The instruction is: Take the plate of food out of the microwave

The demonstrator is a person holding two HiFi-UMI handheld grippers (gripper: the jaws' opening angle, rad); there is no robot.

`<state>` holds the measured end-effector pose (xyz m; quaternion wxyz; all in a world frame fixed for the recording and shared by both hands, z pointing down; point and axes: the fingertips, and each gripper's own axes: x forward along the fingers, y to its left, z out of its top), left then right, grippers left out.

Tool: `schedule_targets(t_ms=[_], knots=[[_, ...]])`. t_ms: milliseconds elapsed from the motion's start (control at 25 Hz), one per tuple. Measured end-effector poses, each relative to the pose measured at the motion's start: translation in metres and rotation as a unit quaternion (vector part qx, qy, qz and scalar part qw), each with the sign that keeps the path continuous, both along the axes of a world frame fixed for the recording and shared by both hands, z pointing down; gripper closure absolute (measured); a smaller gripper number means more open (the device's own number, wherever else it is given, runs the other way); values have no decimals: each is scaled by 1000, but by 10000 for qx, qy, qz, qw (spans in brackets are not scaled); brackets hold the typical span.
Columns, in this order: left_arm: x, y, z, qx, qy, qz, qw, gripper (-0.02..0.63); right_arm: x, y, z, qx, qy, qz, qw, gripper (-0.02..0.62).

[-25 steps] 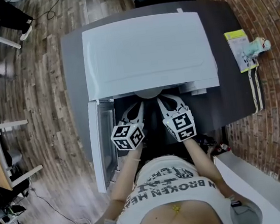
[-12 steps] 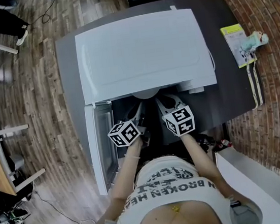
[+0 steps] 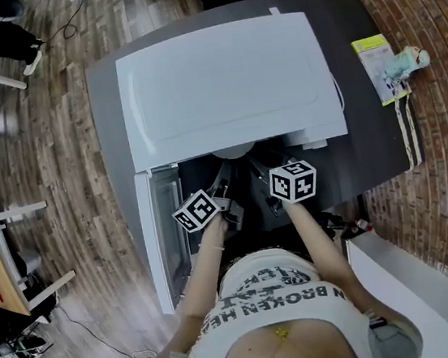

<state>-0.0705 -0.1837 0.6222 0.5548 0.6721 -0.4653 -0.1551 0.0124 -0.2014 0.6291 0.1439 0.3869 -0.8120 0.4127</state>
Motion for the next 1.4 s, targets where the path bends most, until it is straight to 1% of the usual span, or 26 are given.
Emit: schedule_targets(t_ms=[80, 240, 360, 440, 600, 720, 1000, 1120, 1400], knots=[[-2, -3, 5, -88, 120, -81, 9999, 485, -2, -2, 3, -239, -315, 113, 9992, 462], [-4, -10, 12, -165, 210, -183, 9995, 472, -4, -9, 7, -542, -781, 331, 9949, 460], [-8, -14, 15, -241, 429, -328, 9982, 472, -6, -13, 8, -714, -1070, 463, 9906, 460], [-9, -16, 16, -277, 580, -399, 9971, 472, -8, -14, 8, -789, -1185, 460, 9887, 460], [-8, -22, 17, -287, 738, -398, 9961, 472, -12, -16, 10, -973, -1461, 486, 9833, 468], [-7, -26, 17, -304, 897, -447, 9945, 472, -13, -17, 13, -1144, -1609, 590, 9785, 508], [-7, -25, 18, -326, 920, -481, 9941, 472, -12, -17, 12, -1441, -2136, 846, 9625, 540], [-8, -25, 20, -355, 914, -511, 9939, 473, -11, -16, 10, -1485, -2210, 906, 9596, 546], [-7, -27, 18, -267, 1099, -508, 9923, 497, -10, -13, 8, -1598, -2351, 1001, 9535, 554]])
